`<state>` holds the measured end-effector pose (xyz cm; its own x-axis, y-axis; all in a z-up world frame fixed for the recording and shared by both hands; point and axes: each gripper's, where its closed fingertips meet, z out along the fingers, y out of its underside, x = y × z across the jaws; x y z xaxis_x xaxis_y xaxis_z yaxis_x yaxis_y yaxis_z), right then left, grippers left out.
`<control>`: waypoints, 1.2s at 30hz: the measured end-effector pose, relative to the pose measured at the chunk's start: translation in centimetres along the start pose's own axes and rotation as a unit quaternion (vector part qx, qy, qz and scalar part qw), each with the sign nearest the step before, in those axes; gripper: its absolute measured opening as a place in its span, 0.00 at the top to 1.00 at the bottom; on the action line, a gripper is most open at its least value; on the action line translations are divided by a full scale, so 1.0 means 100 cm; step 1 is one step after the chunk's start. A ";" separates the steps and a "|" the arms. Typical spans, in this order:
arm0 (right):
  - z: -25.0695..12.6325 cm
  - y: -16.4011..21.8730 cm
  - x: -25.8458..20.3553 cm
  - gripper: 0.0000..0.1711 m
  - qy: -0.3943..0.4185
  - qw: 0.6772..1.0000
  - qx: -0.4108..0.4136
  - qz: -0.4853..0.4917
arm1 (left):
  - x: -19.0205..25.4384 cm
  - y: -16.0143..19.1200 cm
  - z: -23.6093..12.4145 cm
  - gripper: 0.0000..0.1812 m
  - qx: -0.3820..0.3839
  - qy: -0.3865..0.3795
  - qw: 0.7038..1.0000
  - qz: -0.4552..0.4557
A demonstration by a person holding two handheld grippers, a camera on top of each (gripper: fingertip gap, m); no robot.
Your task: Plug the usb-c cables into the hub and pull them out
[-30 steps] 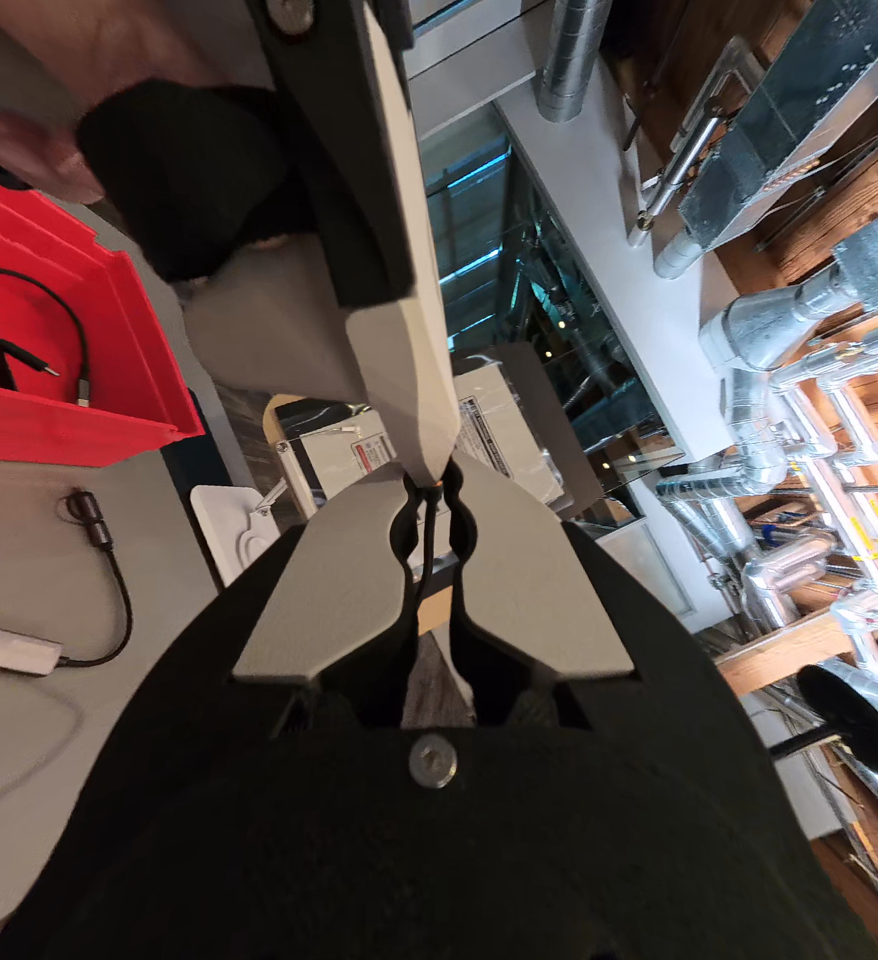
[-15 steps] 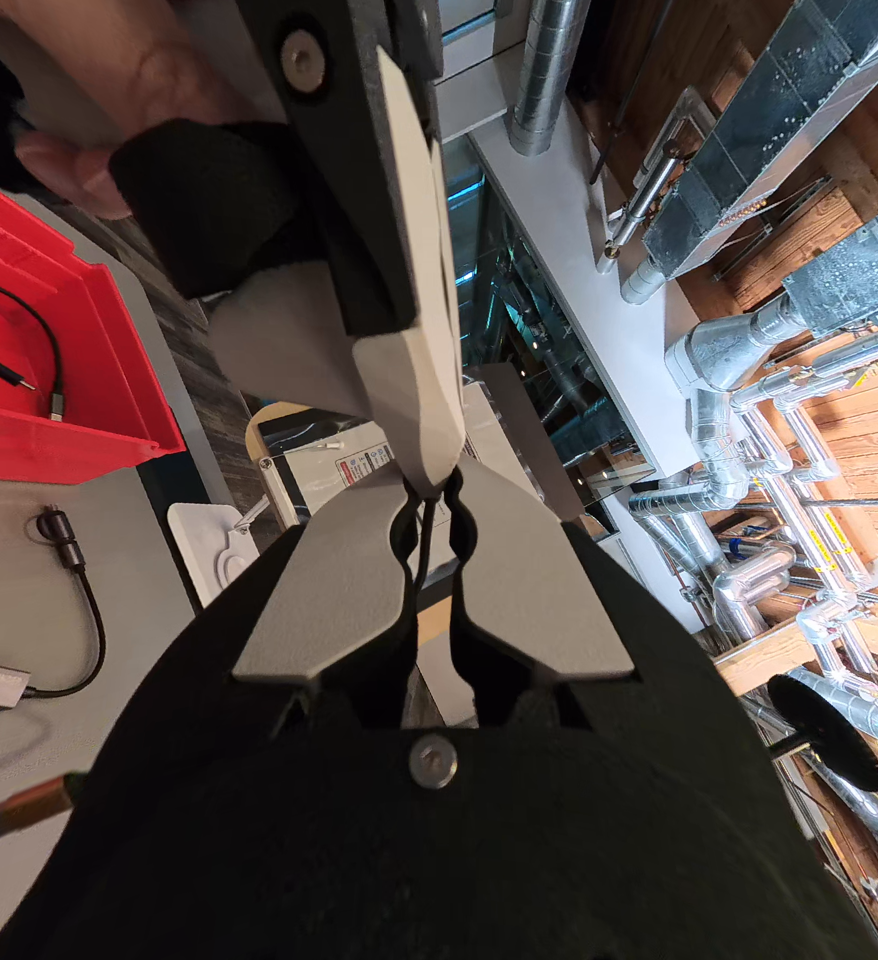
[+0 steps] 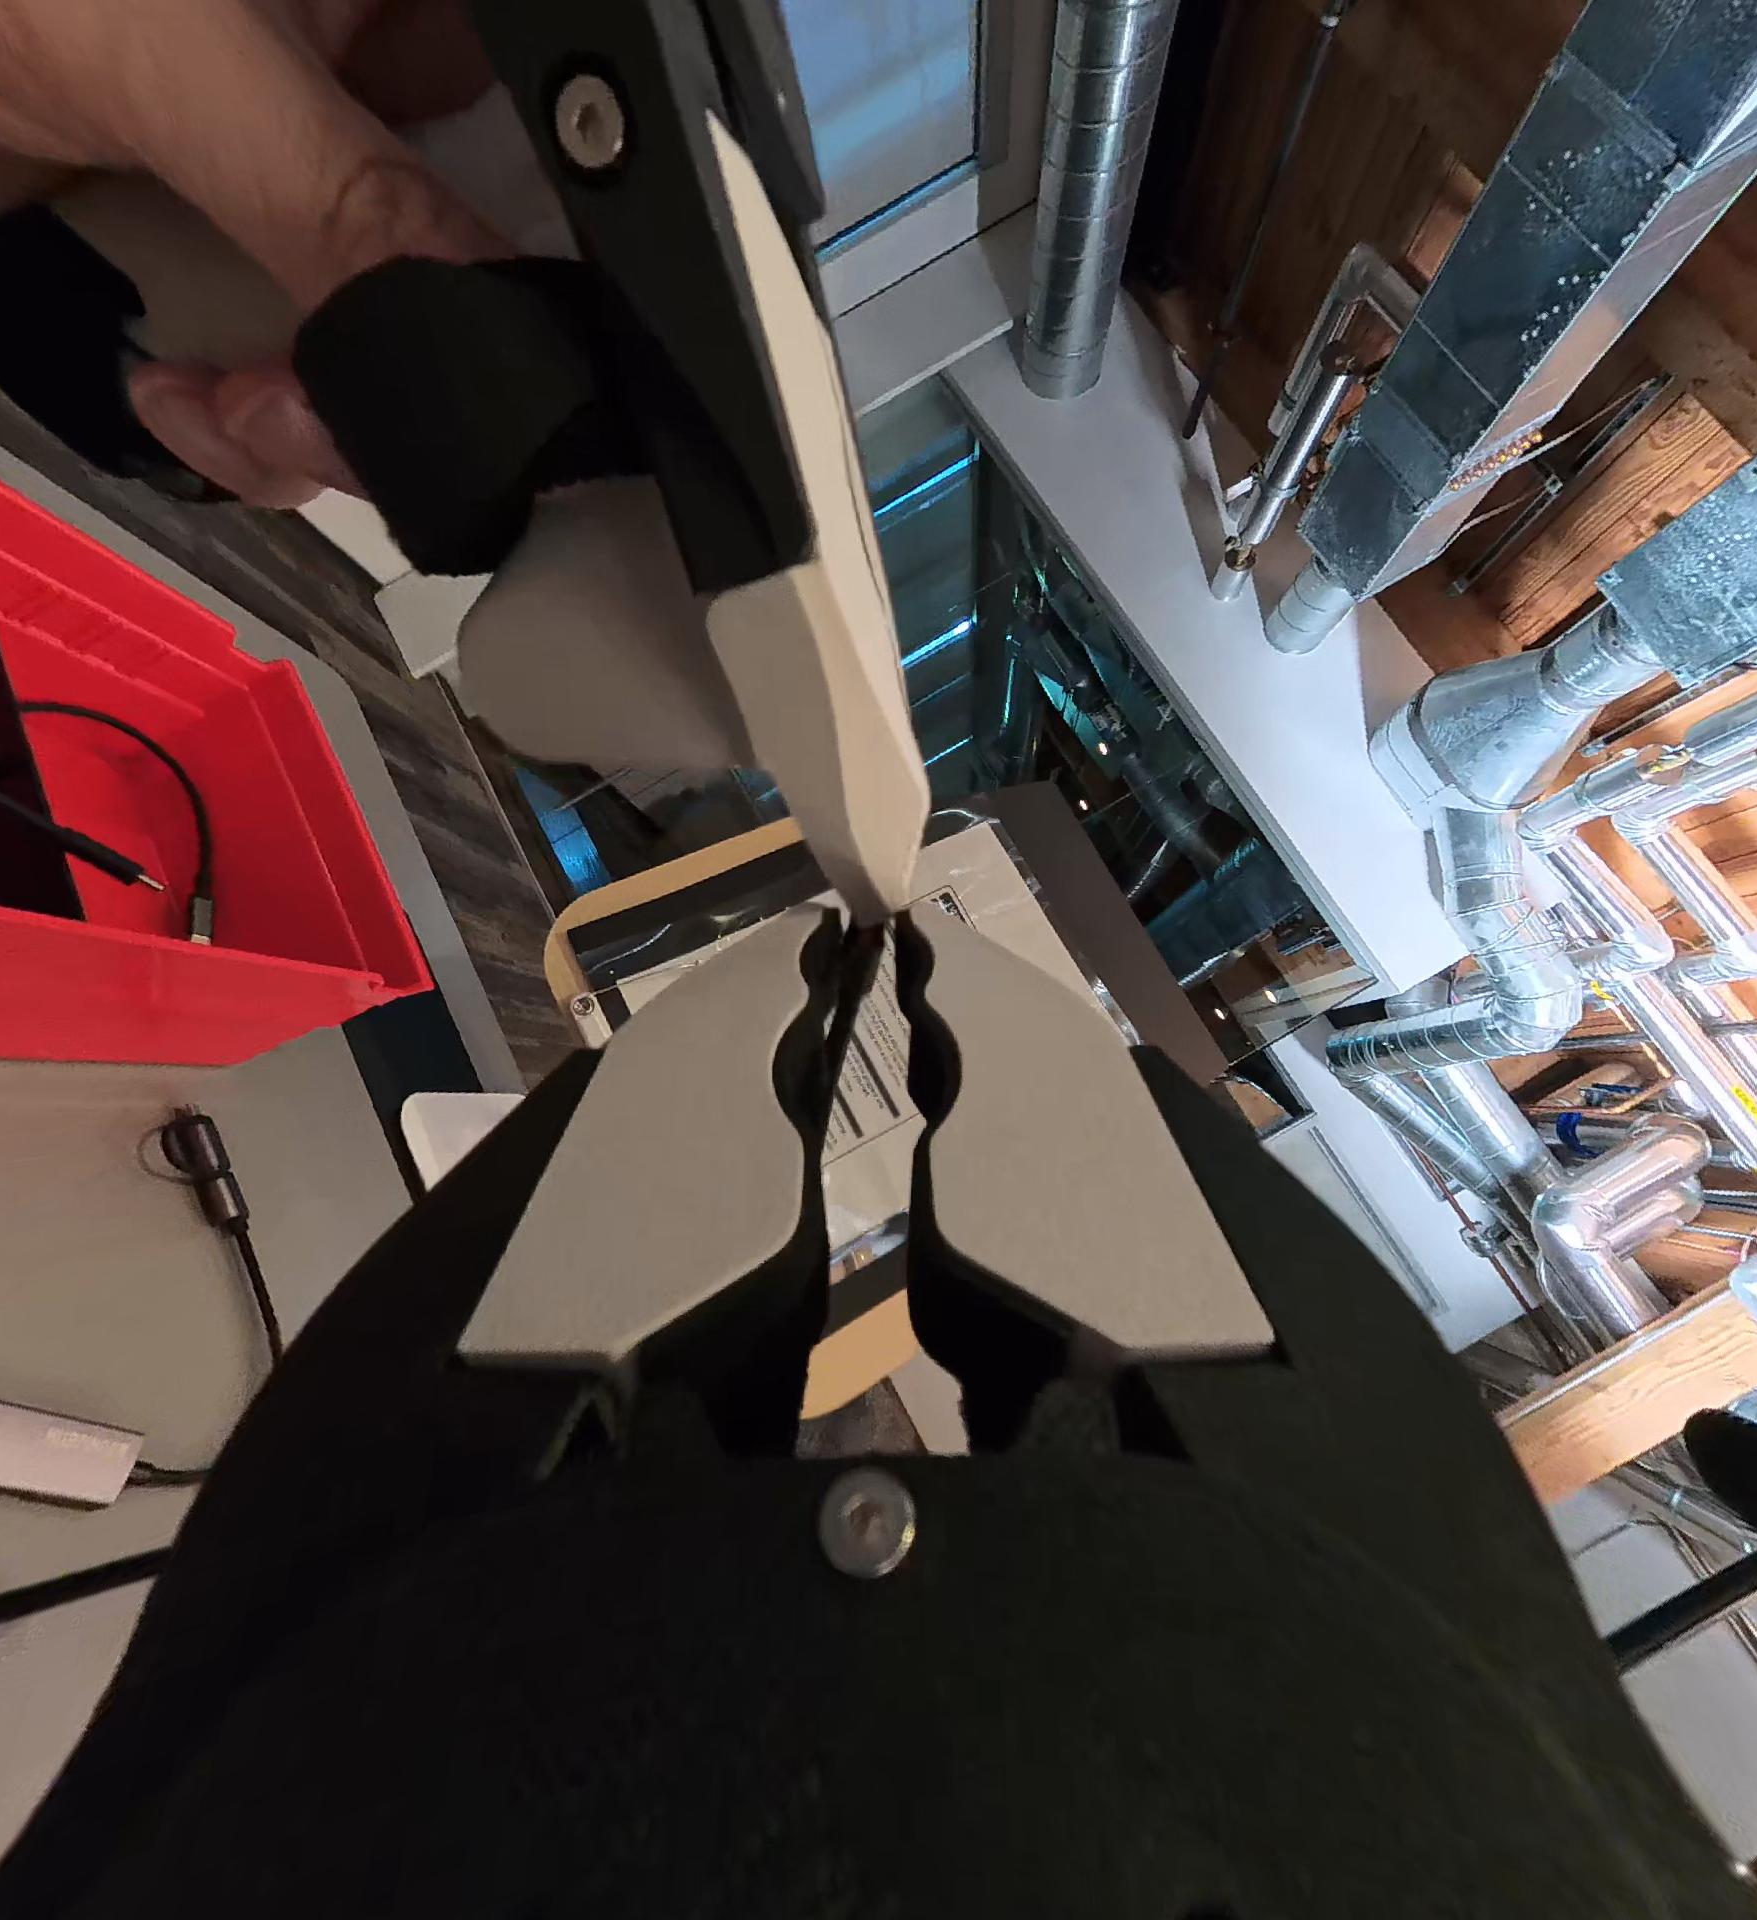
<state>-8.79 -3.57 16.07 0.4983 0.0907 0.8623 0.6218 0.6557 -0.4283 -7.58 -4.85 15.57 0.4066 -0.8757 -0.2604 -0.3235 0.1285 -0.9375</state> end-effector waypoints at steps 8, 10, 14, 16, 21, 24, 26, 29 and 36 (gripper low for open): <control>-0.013 -0.022 0.003 0.97 -0.095 0.978 0.086 0.166 | -0.013 -0.011 -0.030 0.94 0.072 0.061 0.994 -0.046; -0.026 -0.032 0.014 0.96 -0.147 0.943 0.146 0.261 | -0.005 -0.011 -0.037 0.94 0.082 0.109 0.989 -0.056; -0.056 -0.031 0.046 0.83 -0.233 0.831 0.269 0.428 | 0.010 -0.018 -0.046 0.94 0.106 0.176 0.977 -0.062; -0.050 -0.004 0.059 0.86 -0.215 0.799 0.266 0.494 | 0.021 -0.022 -0.048 0.94 0.116 0.208 0.970 -0.054; -0.015 0.044 0.011 0.84 -0.236 0.812 0.171 0.506 | 0.046 -0.031 -0.047 0.94 0.130 0.271 0.952 -0.053; -0.010 0.017 -0.040 0.78 -0.299 0.836 0.180 0.424 | 0.057 -0.037 -0.048 0.93 0.147 0.301 0.941 -0.053; -0.015 -0.007 -0.055 0.78 -0.301 0.846 0.221 0.380 | 0.055 -0.040 -0.044 0.93 0.156 0.292 0.942 -0.054; -0.026 -0.039 -0.041 0.79 -0.256 0.831 0.303 0.390 | 0.050 -0.043 -0.041 0.94 0.170 0.286 0.941 -0.066; -0.045 -0.041 0.027 0.87 -0.139 0.746 0.388 0.524 | 0.035 -0.041 -0.033 0.94 0.175 0.266 0.943 -0.094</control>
<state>-7.29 -9.34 18.98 0.2530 0.9389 0.2333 -0.6104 0.3420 -0.7145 -7.67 -9.96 19.29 -0.0876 -0.9960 -0.0163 0.0505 0.0119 -0.9987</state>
